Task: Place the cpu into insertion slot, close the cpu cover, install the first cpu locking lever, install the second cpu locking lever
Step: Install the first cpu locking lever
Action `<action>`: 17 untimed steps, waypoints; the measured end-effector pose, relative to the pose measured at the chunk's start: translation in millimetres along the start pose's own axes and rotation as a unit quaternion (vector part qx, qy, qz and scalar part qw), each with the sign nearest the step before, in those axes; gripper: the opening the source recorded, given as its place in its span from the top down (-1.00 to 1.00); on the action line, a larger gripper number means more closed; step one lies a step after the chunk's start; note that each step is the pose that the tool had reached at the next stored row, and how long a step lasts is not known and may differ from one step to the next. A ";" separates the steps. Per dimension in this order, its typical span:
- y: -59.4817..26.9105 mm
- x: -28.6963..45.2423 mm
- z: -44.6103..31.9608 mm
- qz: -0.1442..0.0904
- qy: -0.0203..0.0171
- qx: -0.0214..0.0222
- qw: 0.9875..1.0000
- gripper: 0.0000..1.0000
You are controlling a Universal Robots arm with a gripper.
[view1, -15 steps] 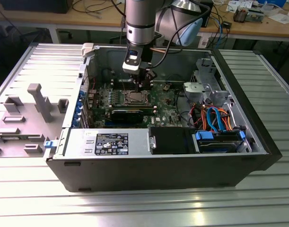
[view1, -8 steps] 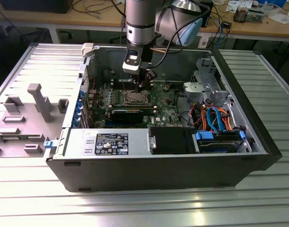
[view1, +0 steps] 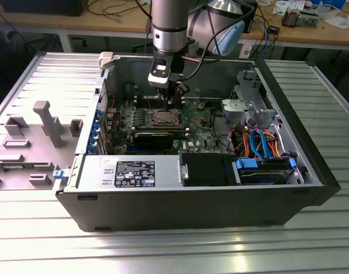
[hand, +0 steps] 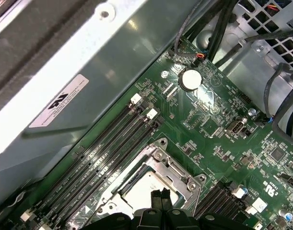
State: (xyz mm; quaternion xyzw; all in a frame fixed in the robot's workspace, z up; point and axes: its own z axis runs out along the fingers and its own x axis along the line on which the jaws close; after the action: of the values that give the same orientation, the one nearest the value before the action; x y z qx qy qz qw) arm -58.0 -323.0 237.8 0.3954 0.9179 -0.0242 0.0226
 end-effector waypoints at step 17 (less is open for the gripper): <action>0.0 0.0 0.0 -0.095 -0.002 -0.006 0.995 0.79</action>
State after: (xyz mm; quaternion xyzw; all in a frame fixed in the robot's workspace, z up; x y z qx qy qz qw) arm -58.0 -323.0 237.8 0.3066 0.9513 -0.0220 0.0247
